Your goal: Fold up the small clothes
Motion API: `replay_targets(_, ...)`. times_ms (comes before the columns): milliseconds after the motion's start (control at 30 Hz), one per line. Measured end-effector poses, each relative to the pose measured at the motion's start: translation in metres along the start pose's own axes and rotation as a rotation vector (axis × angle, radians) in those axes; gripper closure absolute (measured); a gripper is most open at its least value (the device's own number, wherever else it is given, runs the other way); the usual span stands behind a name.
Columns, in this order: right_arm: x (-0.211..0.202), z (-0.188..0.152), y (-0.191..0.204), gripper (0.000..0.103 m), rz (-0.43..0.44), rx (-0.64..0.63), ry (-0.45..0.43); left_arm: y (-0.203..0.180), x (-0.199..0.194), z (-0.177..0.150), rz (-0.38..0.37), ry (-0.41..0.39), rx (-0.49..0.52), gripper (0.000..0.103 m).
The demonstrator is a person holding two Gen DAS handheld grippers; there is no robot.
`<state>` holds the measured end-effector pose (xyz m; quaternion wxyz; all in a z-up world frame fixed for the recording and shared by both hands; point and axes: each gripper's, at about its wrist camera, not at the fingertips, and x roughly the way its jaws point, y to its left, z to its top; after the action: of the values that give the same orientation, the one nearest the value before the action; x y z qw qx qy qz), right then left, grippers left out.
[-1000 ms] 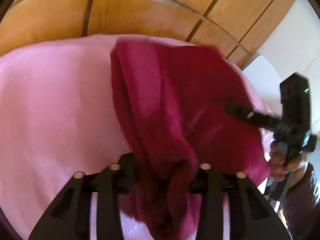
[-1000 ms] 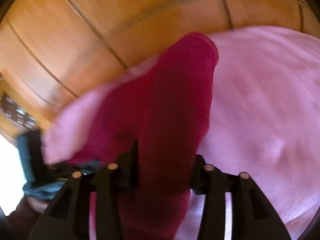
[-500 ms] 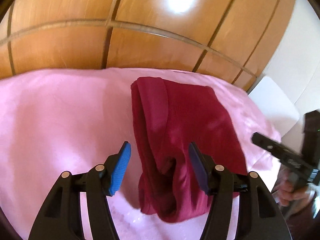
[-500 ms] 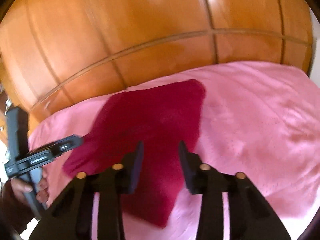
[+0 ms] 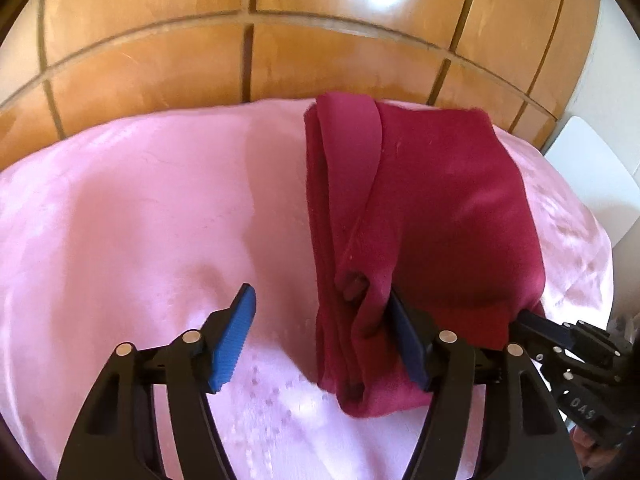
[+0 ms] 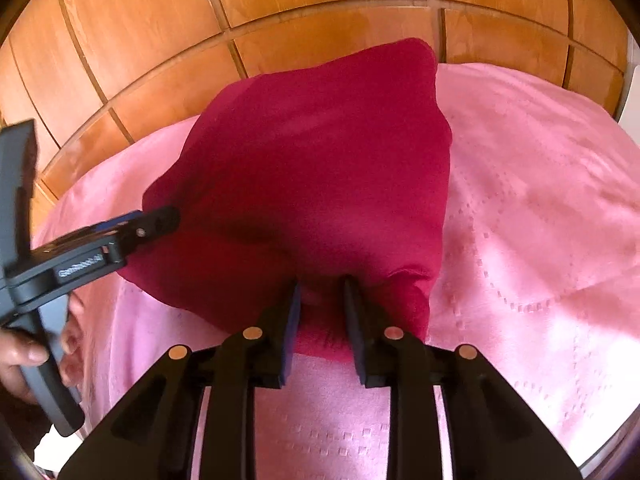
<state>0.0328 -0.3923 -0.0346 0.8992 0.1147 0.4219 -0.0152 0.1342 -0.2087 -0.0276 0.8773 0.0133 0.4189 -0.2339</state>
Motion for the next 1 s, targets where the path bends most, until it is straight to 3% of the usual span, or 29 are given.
replay_targets(33, -0.002, 0.0, 0.002, 0.07, 0.002, 0.001, -0.001, -0.003, -0.007, -0.002, 0.007, -0.016, -0.001, 0.038)
replay_targets(100, -0.009, 0.001, 0.011, 0.054, -0.013, -0.016, -0.014, -0.003, -0.022, -0.006, 0.023, -0.042, -0.006, 0.038)
replay_targets(167, -0.015, 0.002, 0.019, 0.041, -0.033, -0.029, -0.04, -0.005, -0.037, -0.011, 0.035, -0.07, -0.013, 0.029)
replay_targets(267, -0.025, 0.005, 0.031, 0.036, -0.096, -0.019, -0.069, -0.006, -0.061, -0.017, 0.052, -0.123, -0.019, 0.019)
replay_targets(400, -0.051, 0.004, 0.041, 0.012, -0.184, 0.022, -0.168, -0.007, -0.09, -0.025, 0.071, -0.186, -0.011, 0.01)
replay_targets(500, -0.064, -0.001, 0.048, 0.003, -0.209, 0.059, -0.206, -0.007, -0.107, -0.032, 0.092, -0.219, -0.017, 0.007)
replay_targets(833, -0.088, -0.019, 0.06, 0.003, -0.285, 0.069, -0.253, -0.013, -0.142, -0.054, 0.17, -0.286, -0.02, 0.004)
replay_targets(1000, -0.096, -0.024, 0.057, 0.003, -0.321, 0.082, -0.271, -0.013, -0.153, -0.061, 0.142, -0.305, -0.051, 0.004)
